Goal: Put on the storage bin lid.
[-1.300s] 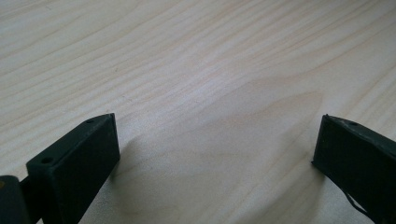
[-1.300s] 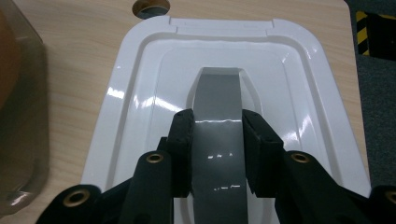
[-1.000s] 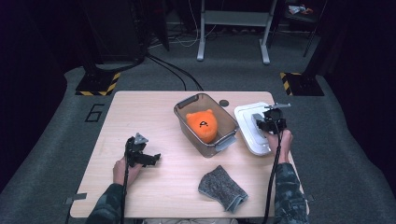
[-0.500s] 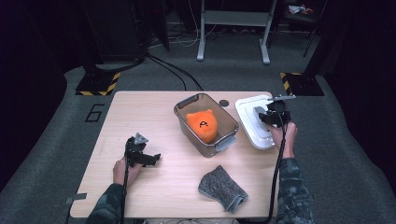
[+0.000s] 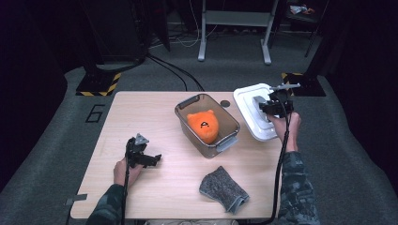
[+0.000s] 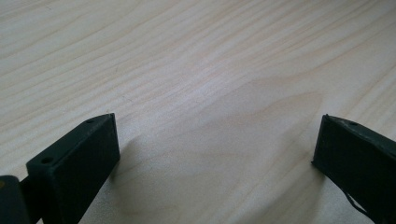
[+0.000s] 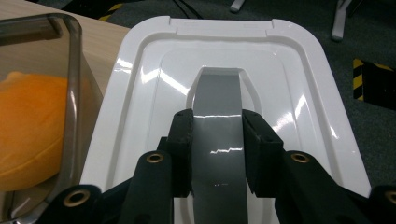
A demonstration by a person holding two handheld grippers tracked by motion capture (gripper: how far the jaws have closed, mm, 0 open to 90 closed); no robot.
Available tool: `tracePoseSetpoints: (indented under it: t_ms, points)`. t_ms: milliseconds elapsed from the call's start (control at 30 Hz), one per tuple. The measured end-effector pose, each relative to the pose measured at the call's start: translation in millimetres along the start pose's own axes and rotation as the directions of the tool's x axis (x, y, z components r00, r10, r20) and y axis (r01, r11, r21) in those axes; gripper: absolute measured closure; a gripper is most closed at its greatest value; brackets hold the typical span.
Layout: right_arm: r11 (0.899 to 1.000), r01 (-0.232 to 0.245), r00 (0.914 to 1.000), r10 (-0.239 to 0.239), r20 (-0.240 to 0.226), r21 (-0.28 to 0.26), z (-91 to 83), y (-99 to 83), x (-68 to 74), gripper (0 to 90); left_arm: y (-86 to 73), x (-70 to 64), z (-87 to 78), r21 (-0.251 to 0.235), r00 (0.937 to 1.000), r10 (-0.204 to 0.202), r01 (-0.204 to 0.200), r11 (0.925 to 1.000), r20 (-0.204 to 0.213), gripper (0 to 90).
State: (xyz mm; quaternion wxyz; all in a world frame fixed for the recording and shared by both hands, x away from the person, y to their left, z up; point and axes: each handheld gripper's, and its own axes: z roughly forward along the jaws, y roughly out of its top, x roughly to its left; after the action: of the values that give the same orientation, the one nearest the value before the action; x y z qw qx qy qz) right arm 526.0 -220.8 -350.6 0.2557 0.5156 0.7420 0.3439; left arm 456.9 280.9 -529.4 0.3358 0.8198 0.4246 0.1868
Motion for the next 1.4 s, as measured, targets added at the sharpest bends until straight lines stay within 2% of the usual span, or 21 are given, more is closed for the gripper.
tracePoseSetpoints:
  t_ms: [233, 533, 733, 833, 933, 967, 1333, 1400]
  points:
    - [1.0, 0.009, 0.9992, -0.009, -0.04, 0.001, -2.5, 8.6, 11.2, 66.7, 0.0, 0.0, -0.1, 0.0, 1.0, 0.0, 0.0, 1.0, -0.001, 0.0]
    - [0.999, 0.047, 0.996, -0.047, -0.076, 0.0, -0.4, 13.5, 26.5, 66.8, 0.0, 0.1, 0.0, 0.0, 1.0, 0.001, -0.001, 1.0, 0.0, 0.0]
    - [0.999, 0.051, 0.9936, -0.051, -0.101, 0.0, -1.5, 17.0, 37.5, 66.8, -0.1, 0.0, 0.1, -0.001, 1.0, 0.001, -0.001, 1.0, -0.001, 0.0]
    - [0.998, 0.069, 0.9912, -0.069, -0.113, -0.004, -1.1, 18.4, 41.9, 66.8, 0.0, 0.0, 0.0, -0.001, 1.0, 0.0, 0.0, 1.0, 0.0, 0.0]
    - [0.998, 0.061, 0.9897, -0.061, -0.129, -0.001, -1.0, 20.1, 47.8, 66.8, 0.0, 0.0, 0.0, -0.001, 1.0, 0.0, 0.0, 1.0, 0.0, 0.0]
    - [0.997, 0.08, 0.9878, -0.08, -0.134, -0.004, -0.7, 20.4, 48.5, 66.8, -0.1, -0.1, 0.0, -0.001, 1.0, -0.001, 0.001, 1.0, -0.001, 0.0]
    - [0.996, 0.09, 0.9801, -0.089, -0.177, -0.003, 3.2, 27.1, 68.5, 66.8, 0.0, 0.0, 0.0, -0.001, 1.0, 0.0, 0.0, 1.0, 0.0, 0.0]
    - [0.995, 0.104, 0.9775, -0.104, -0.184, -0.005, 3.8, 28.4, 71.5, 66.7, 0.0, 0.1, 0.0, 0.0, 1.0, 0.001, -0.001, 1.0, 0.0, 0.0]
